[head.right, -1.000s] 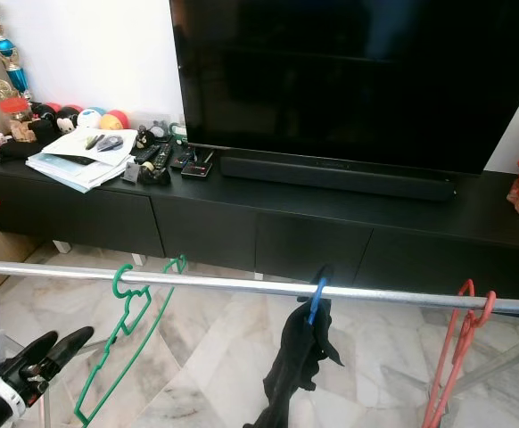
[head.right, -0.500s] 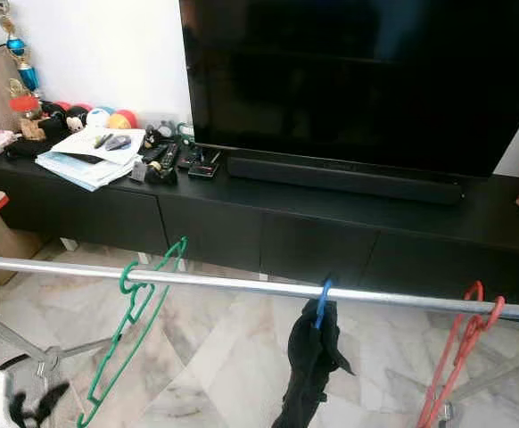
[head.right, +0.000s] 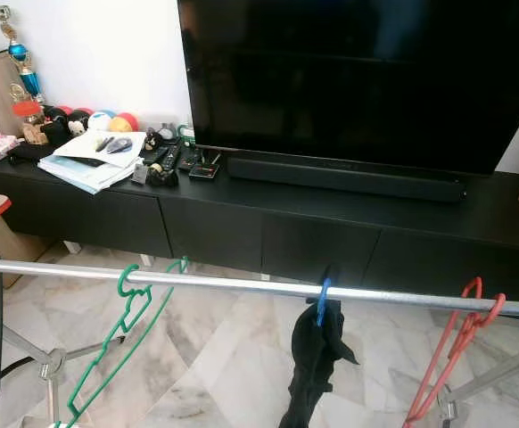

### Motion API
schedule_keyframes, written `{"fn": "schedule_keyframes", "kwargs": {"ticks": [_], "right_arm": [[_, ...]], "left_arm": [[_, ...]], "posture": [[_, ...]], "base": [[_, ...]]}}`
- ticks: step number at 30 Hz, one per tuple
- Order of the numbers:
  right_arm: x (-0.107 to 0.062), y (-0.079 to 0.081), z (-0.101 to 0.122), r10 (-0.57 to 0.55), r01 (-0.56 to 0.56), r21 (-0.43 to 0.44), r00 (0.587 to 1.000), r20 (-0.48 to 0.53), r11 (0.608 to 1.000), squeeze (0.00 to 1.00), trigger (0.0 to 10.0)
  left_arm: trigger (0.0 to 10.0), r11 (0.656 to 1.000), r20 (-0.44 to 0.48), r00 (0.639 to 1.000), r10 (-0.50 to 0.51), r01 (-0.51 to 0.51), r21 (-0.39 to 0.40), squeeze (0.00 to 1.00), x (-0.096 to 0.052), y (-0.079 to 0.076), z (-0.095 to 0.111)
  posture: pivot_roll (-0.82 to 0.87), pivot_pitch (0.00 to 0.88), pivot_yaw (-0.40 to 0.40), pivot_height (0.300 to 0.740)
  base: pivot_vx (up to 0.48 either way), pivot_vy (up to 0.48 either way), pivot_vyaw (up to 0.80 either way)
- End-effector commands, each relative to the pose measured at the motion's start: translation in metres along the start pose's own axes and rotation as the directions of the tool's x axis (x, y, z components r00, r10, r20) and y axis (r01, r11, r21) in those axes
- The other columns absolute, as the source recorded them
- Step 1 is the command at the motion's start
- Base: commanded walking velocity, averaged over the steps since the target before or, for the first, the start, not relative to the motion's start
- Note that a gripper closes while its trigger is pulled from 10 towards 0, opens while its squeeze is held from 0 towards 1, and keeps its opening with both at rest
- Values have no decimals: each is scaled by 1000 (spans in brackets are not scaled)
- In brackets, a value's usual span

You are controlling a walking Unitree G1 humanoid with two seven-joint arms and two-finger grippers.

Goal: Hang hanger

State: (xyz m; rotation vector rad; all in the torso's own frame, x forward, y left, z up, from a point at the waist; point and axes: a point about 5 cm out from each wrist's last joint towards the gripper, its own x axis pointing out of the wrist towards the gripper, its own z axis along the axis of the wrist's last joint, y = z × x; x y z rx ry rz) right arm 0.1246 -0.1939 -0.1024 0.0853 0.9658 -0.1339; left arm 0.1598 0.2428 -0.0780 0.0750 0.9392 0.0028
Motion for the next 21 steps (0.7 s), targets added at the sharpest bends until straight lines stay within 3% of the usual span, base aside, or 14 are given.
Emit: {"fn": "schedule_keyframes", "kwargs": {"ticks": [1, 21], "right_arm": [[1, 2, 1, -2, 3, 15, 1000, -6, 1000, 0, 10000], [1, 9, -1, -3, 3, 45, 1000, -10, 999, 0, 10000]], "left_arm": [[10000, 1000, 8, 1000, 6, -6, -1, 0, 2, -3, 3], [10000, 1000, -40, 999, -11, 10, -6, 0, 1, -10, -12]], "posture": [[72, 0, 32, 740], [64, 0, 50, 740]], "base": [[0, 0, 0], [0, 0, 0]]}}
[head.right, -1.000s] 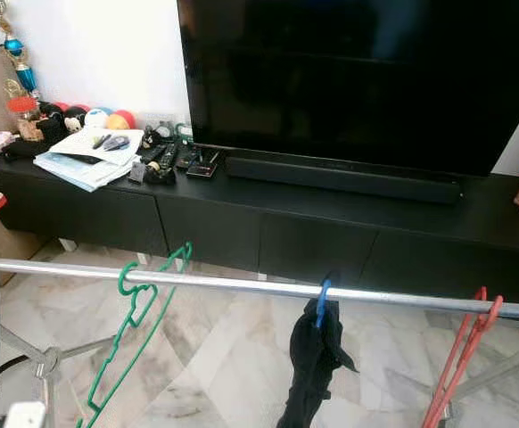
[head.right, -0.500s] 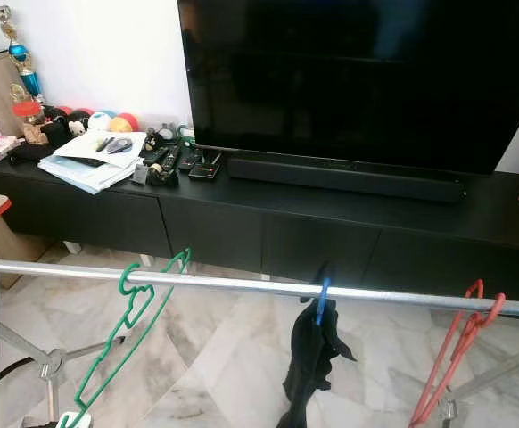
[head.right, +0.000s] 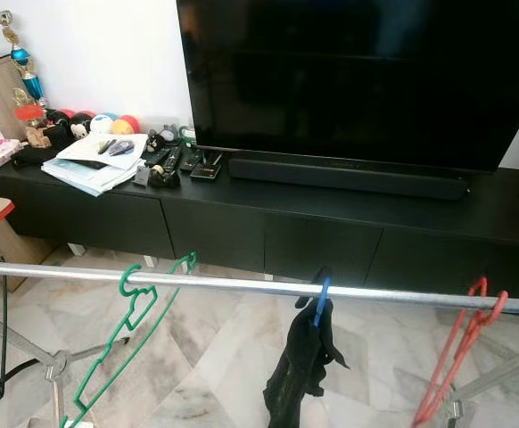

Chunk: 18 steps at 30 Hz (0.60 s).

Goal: Hang hanger

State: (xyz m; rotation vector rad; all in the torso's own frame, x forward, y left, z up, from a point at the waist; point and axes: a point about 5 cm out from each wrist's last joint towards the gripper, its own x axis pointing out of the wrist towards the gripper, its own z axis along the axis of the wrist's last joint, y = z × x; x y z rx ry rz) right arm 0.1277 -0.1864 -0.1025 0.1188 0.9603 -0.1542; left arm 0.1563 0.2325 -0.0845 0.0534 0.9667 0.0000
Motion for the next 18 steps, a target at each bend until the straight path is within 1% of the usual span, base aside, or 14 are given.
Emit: {"fn": "schedule_keyframes", "kwargs": {"ticks": [1, 15, 18], "right_arm": [[-1, 1, -3, -1, 1, 6, 1000, -16, 1000, 0, 10000], [-1, 0, -3, 3, -3, 1, 1000, -17, 1000, 0, 10000], [-1, -2, -4, 0, 0, -1, 1000, -24, 1000, 0, 10000]], "left_arm": [[10000, 1000, -18, 1000, 3, -3, 11, 0, -2, 0, -7], [10000, 1000, -38, 999, 12, -13, -10, 0, -2, -1, -13], [10000, 1000, -41, 999, 13, -13, -15, 0, -3, -2, -14]], "posture": [[64, 0, 49, 740], [69, 0, 38, 740], [70, 0, 35, 740]], "base": [[0, 0, 0], [0, 0, 0], [0, 0, 0]]}}
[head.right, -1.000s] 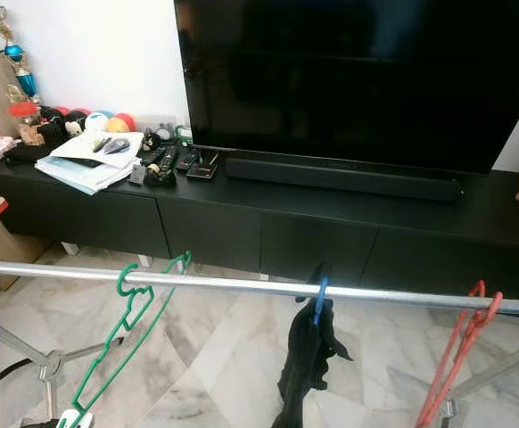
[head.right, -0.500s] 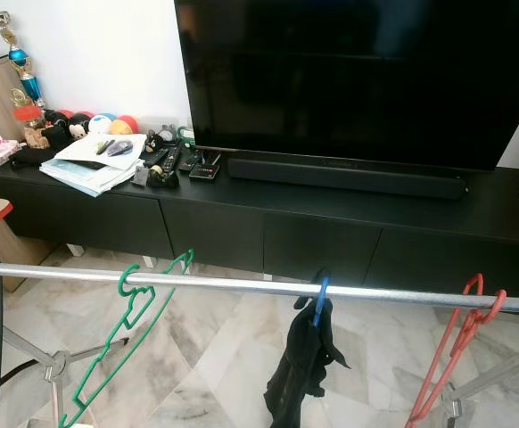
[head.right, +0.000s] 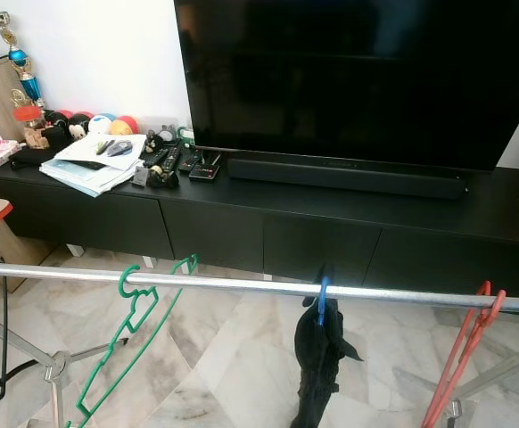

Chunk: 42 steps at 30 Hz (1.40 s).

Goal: Hang hanger

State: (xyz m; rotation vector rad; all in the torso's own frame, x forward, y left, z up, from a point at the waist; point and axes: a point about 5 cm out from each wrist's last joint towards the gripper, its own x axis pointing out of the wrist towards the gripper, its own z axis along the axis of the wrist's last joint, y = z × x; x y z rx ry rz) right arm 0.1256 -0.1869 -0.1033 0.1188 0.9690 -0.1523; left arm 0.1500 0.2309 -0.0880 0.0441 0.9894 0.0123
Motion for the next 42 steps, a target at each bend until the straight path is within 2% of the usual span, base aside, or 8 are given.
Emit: {"fn": "schedule_keyframes", "kwargs": {"ticks": [1, 15, 20, 26, 28, 32, 36, 42], "right_arm": [[0, -2, -2, -3, 3, -1, 1000, -18, 1000, 0, 10000], [1, -5, 4, -10, 10, 1, 1000, -7, 1000, 0, 10000], [1, -14, 6, -111, 110, 92, 994, 8, 990, 0, 10000], [-1, -29, 4, -253, 256, 69, 966, -50, 964, 0, 10000], [-4, -37, -6, -318, 344, 179, 934, -159, 922, 0, 10000], [-4, -38, -9, -317, 353, 199, 929, -192, 914, 0, 10000], [-6, -44, -12, -349, 417, 329, 904, -247, 847, 0, 10000], [-9, -62, 10, -474, 482, 432, 870, -135, 762, 0, 10000]], "left_arm": [[10000, 1000, -20, 1000, 7, -7, -3, 0, -2, 0, -8], [10000, 1000, -34, 999, 8, -8, -6, 0, -3, 1, -12], [10000, 1000, -37, 999, 10, -11, -4, 0, -3, 1, -13], [10000, 1000, -44, 999, 9, -9, 8, 0, -2, -1, -13], [10000, 1000, -46, 999, 11, -11, 6, 0, -2, -1, -14], [10000, 1000, -49, 999, 11, -11, 8, 0, -3, 0, -14], [10000, 1000, -60, 998, 12, -11, 18, 0, -4, 3, -17], [10000, 999, -66, 998, 12, -10, 32, 0, -5, 4, -20]], "posture": [[68, 0, 34, 740], [68, 0, 31, 740], [60, 0, 24, 740], [38, 0, 11, 740], [32, 0, 4, 740], [33, 0, 4, 740], [26, 0, 3, 740], [20, 0, 2, 740]], "base": [[0, 0, 0], [0, 0, 0], [0, 0, 0], [0, 0, 0], [0, 0, 0], [0, 0, 0], [0, 0, 0], [0, 0, 0]]}}
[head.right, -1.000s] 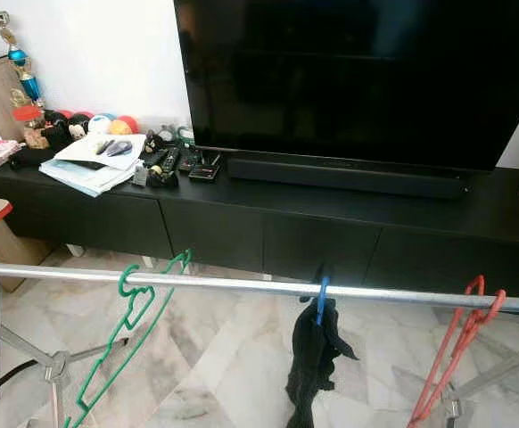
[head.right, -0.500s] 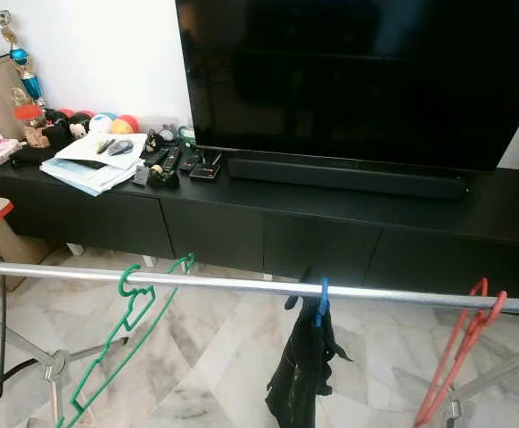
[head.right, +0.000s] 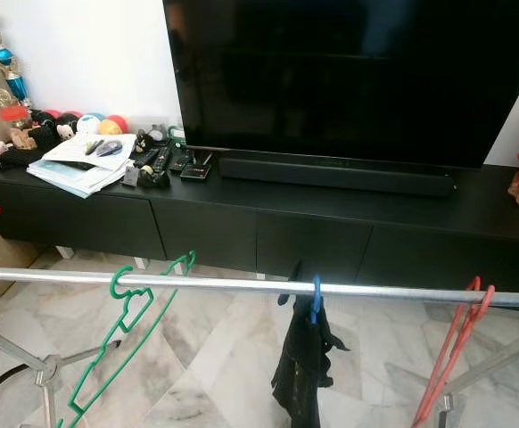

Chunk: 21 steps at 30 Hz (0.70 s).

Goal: Hang hanger

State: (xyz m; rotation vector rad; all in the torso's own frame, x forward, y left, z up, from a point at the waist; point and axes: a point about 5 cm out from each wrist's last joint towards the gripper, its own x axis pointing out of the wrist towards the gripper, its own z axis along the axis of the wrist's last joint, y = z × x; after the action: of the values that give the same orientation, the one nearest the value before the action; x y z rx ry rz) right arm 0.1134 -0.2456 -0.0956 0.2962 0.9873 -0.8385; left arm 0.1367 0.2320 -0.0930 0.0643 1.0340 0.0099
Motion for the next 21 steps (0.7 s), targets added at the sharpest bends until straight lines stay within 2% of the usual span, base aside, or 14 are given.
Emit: {"fn": "schedule_keyframes", "kwargs": {"ticks": [1, 3, 4, 6, 8, 9, 10, 11, 12, 14, 15, 16, 18, 21], "right_arm": [[-2, -1, 24, -41, 33, 60, 990, 135, 998, 0, 10000], [-6, -2, 32, -61, 48, 79, 982, 179, 996, 0, 10000], [-15, -5, 44, -106, 77, 125, 963, 249, 989, 0, 10000], [-19, -6, 47, -120, 84, 138, 954, 274, 987, 0, 10000], [-39, -9, 60, -172, 110, 176, 904, 392, 978, 0, 10000], [-42, -9, 61, -174, 110, 176, 896, 409, 978, 0, 10000], [-47, -9, 65, -178, 110, 173, 876, 448, 979, 0, 10000], [-59, -10, 74, -178, 106, 165, 833, 525, 981, 0, 10000], [-63, -10, 78, -177, 104, 162, 818, 548, 981, 0, 10000], [-77, -10, 90, -166, 117, 119, 755, 634, 986, 0, 10000], [-85, -10, 98, -158, 123, 99, 715, 681, 987, 0, 10000], [-98, -9, 112, -143, 126, 80, 648, 749, 989, 0, 10000], [-103, -9, 116, -140, 128, 75, 632, 762, 989, 0, 10000], [-112, 6, 130, -37, 34, 21, 605, 795, 999, 0, 10000]], "left_arm": [[10000, 1000, -21, 1000, 5, -4, 16, 0, -2, 3, -6], [10000, 1000, -21, 1000, 5, -4, 16, 0, -2, 3, -6], [10000, 1000, -23, 1000, 6, -5, 18, 0, -2, 4, -6], [10000, 1000, -23, 1000, 6, -5, 19, 0, -2, 4, -6], [10000, 1000, -24, 1000, 0, 0, 27, 0, -2, 3, -5], [10000, 1000, -24, 1000, 0, 1, 27, 0, -1, 3, -6], [10000, 1000, -25, 1000, -2, 2, 28, 0, -1, 2, -6], [10000, 1000, -27, 1000, -3, 4, 28, 0, -1, 1, -6], [10000, 1000, -27, 1000, -3, 4, 28, 0, -1, 0, -6], [10000, 1000, -28, 1000, -4, 5, 29, 0, -1, -1, -6], [10000, 1000, -28, 1000, -5, 6, 28, 0, -1, -1, -7], [10000, 1000, -29, 1000, -8, 9, 27, 0, -1, -3, -7], [10000, 1000, -29, 1000, -9, 10, 27, 0, -1, -3, -7], [10000, 1000, -30, 999, -11, 12, 27, 0, -1, -3, -7]], "posture": [[9, 0, 0, 740], [9, 0, 0, 740], [6, 0, 0, 740], [6, 0, 0, 740], [11, 0, -4, 740], [11, 0, -4, 740], [11, 0, -4, 740], [11, 0, -4, 740], [14, 0, -3, 740], [12, 0, -3, 740], [8, 0, -2, 740], [4, 0, 0, 740], [4, 0, 0, 740], [1, 0, 3, 740]], "base": [[0, 0, 0], [0, 0, 0], [0, 0, 0], [0, 0, 0], [0, 0, 0], [0, 0, 0], [0, 0, 0], [0, 0, 0], [0, 0, 0], [0, 0, 0], [0, 0, 0], [0, 0, 0], [0, 0, 0], [0, 0, 0]]}}
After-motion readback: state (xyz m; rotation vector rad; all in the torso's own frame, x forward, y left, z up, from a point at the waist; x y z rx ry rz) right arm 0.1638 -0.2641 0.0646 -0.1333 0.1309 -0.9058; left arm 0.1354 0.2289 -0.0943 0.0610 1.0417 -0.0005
